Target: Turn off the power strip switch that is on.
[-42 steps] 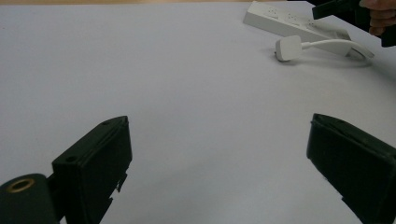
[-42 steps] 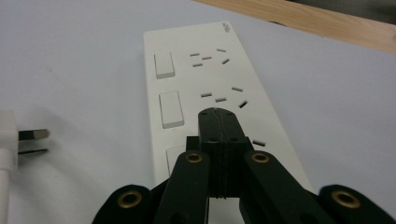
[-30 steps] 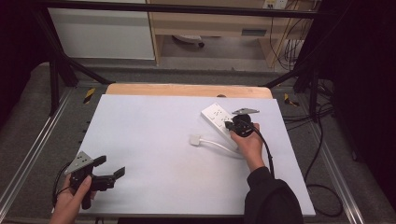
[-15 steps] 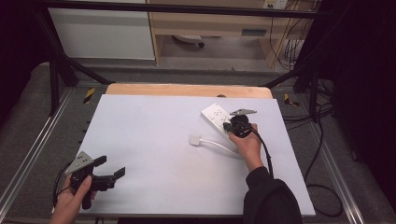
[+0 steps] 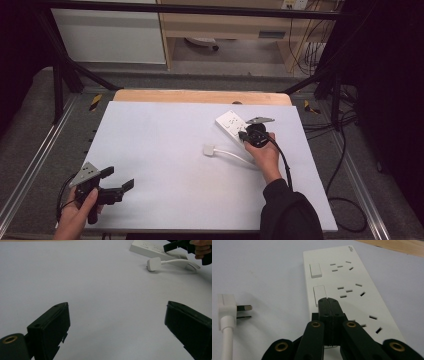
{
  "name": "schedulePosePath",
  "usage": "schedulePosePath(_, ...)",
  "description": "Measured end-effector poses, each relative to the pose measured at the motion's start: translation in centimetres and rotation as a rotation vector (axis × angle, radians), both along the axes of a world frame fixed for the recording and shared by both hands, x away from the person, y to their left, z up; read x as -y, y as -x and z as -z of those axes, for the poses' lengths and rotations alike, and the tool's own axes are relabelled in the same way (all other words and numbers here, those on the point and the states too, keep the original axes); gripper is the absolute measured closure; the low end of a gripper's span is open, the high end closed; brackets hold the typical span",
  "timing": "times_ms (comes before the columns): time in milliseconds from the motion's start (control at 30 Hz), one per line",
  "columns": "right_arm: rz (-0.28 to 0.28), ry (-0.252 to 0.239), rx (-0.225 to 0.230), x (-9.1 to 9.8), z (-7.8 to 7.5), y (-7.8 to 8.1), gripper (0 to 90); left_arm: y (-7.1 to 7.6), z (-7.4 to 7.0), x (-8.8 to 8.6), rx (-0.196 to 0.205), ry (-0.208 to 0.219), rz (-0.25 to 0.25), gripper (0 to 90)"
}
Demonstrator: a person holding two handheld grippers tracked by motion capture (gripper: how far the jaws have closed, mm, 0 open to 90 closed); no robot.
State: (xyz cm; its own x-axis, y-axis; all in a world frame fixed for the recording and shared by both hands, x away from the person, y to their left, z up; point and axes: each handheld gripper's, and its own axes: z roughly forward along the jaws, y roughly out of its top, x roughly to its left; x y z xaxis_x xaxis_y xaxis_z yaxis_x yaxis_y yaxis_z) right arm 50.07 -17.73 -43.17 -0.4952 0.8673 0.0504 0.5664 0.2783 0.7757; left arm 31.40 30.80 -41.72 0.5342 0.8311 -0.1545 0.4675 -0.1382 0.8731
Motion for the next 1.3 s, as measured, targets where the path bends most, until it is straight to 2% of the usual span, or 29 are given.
schedulePosePath(600, 0.002, -0.011, 0.003, -0.12, 0.11, 0.02, 90.0, -0.01, 0.02, 0.02, -0.002, 0.001, 0.002, 6.1)
schedulePosePath(800, -0.009, -0.006, 0.004, -0.85, 0.43, -0.07, 90.0, 0.01, 0.01, -0.04, -0.001, 0.000, -0.001, 6.1)
schedulePosePath(967, -0.005, 0.002, 0.011, -0.52, 0.26, -0.04, 90.0, -0.01, 0.02, -0.03, -0.001, 0.001, 0.002, 6.1)
schedulePosePath(1300, 0.004, -0.011, 0.013, -0.17, 0.19, 0.21, 90.0, 0.00, 0.04, 0.01, -0.001, 0.001, 0.003, 6.1)
